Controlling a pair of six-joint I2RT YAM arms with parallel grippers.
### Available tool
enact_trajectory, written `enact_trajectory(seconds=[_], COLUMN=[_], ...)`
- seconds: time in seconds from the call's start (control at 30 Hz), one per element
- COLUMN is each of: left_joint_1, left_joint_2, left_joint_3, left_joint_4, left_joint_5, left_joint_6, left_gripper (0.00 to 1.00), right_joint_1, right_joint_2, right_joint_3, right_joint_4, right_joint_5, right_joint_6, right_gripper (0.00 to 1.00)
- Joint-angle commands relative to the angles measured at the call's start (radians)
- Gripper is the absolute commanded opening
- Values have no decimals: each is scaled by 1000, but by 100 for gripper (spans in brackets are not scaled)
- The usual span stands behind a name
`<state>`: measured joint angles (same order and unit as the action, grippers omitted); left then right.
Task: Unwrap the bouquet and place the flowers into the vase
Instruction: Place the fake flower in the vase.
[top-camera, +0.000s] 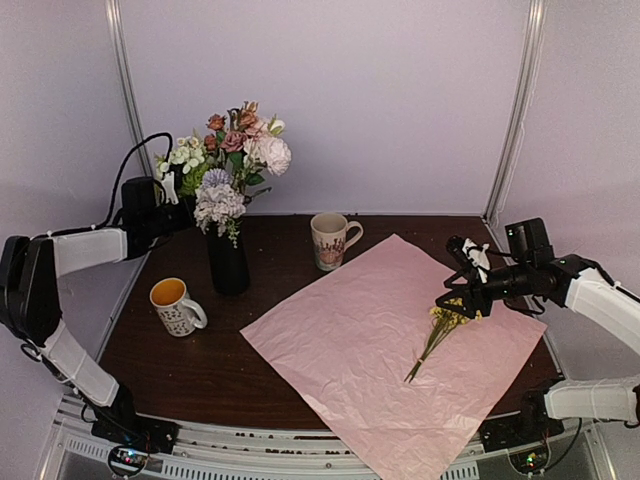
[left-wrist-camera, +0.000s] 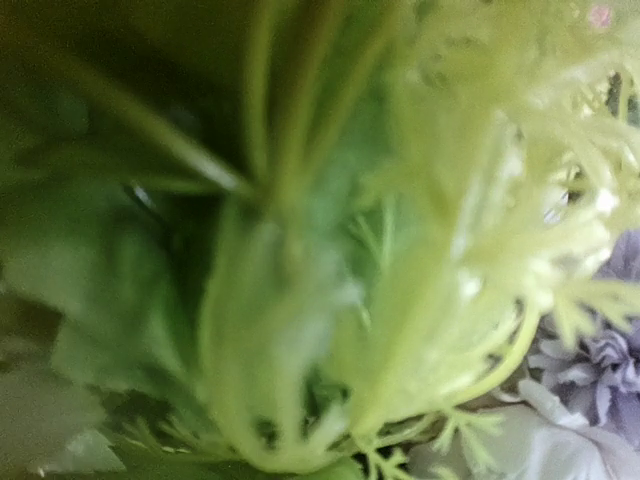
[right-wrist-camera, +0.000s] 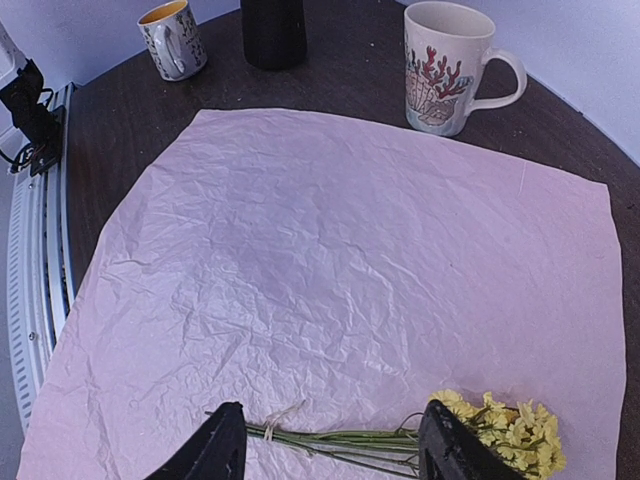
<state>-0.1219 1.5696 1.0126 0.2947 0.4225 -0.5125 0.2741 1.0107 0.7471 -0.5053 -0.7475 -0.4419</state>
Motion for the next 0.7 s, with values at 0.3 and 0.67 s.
enact_trajectory(seconds=[0.3,0.67], left_joint_1=[-6,-6], left_joint_2=[-237,-297], left_joint_3=[-64,-12], left_joint_4=[-169,-220], left_joint_5=[-143,-206], left_joint_6=[35,21], left_gripper=[37,41], right_joint_1=[-4,-2], right_joint_2=[18,26], right_joint_3=[25,33], right_joint_4=[-1,-7], right_joint_5=[-2,0], right_joint_6=[0,-4], right_gripper=[59,59])
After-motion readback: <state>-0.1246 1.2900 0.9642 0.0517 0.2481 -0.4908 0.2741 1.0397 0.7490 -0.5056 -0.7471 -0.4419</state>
